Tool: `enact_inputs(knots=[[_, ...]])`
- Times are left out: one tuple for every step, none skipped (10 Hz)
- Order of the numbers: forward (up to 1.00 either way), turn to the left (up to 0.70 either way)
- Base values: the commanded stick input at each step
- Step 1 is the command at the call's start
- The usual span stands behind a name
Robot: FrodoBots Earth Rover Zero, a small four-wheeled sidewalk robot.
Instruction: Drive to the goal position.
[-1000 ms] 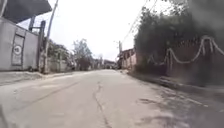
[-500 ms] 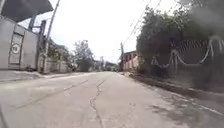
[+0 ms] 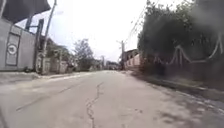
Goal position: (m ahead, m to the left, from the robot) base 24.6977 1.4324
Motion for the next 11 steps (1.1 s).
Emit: enact_inputs(knots=[[0.7, 0.0], [0.7, 0.0], [0.7, 0.0], [0.7, 0.0], [0.7, 0.0], [0.7, 0.0], [0.7, 0.0], [0.7, 0.0], [0.7, 0.0], [0.7, 0.0], [0.7, 0.0]])
